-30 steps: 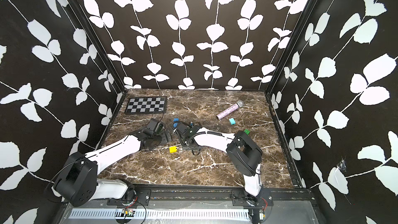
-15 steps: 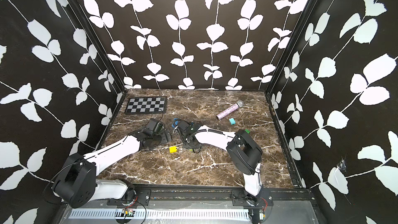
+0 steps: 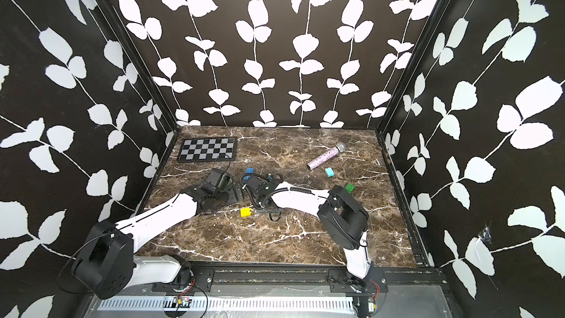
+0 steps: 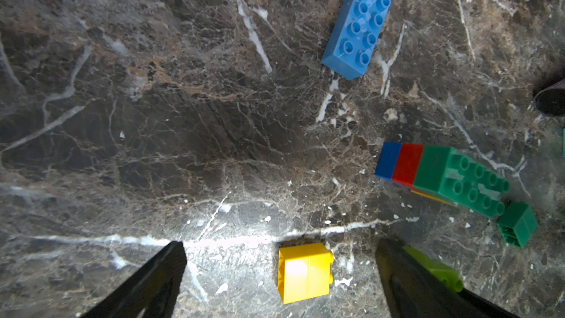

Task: Assemble the letter h with lego
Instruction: Assemble the lego brick with the lego brick.

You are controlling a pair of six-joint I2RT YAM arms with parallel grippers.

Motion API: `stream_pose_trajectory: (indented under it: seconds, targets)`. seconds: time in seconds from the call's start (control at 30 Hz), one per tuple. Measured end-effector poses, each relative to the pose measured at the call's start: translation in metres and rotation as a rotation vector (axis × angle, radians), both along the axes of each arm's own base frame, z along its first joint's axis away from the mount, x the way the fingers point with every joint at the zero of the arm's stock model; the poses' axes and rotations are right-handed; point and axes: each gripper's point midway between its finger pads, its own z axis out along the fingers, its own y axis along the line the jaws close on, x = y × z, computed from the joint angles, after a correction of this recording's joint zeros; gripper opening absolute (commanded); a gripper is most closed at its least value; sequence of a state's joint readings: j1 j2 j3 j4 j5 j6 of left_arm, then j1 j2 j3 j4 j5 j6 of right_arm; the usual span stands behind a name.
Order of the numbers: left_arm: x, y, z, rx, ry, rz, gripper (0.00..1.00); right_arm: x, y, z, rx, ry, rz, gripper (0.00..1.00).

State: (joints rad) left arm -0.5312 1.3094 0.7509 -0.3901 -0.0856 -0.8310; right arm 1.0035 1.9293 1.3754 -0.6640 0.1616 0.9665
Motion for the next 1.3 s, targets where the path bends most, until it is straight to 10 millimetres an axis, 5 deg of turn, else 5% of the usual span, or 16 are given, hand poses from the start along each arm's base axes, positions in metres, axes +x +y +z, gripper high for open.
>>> stream_pose_trajectory:
  seconds: [0.47,0.73,0.9,1.03,1.3]
  targets:
    - [0.000,0.000,0.000,0.000,0.000,0.000,0.99,-0.011,-0.003,-0.004,0.042,0.055,0.115,0.15]
    - [0.001,0.000,0.000,-0.002,-0.004,0.000,0.99,-0.010,-0.004,-0.006,0.019,0.061,0.127,0.22]
    - [0.002,-0.001,0.000,-0.005,-0.010,0.000,0.99,-0.012,-0.007,-0.009,-0.008,0.076,0.149,0.52]
    - [0.002,-0.001,0.000,-0.008,-0.015,0.000,0.99,-0.032,-0.028,-0.029,-0.076,0.161,0.160,0.77]
    - [0.002,-0.001,0.001,-0.014,-0.025,0.000,0.99,-0.040,-0.027,-0.028,-0.061,0.197,0.180,0.99]
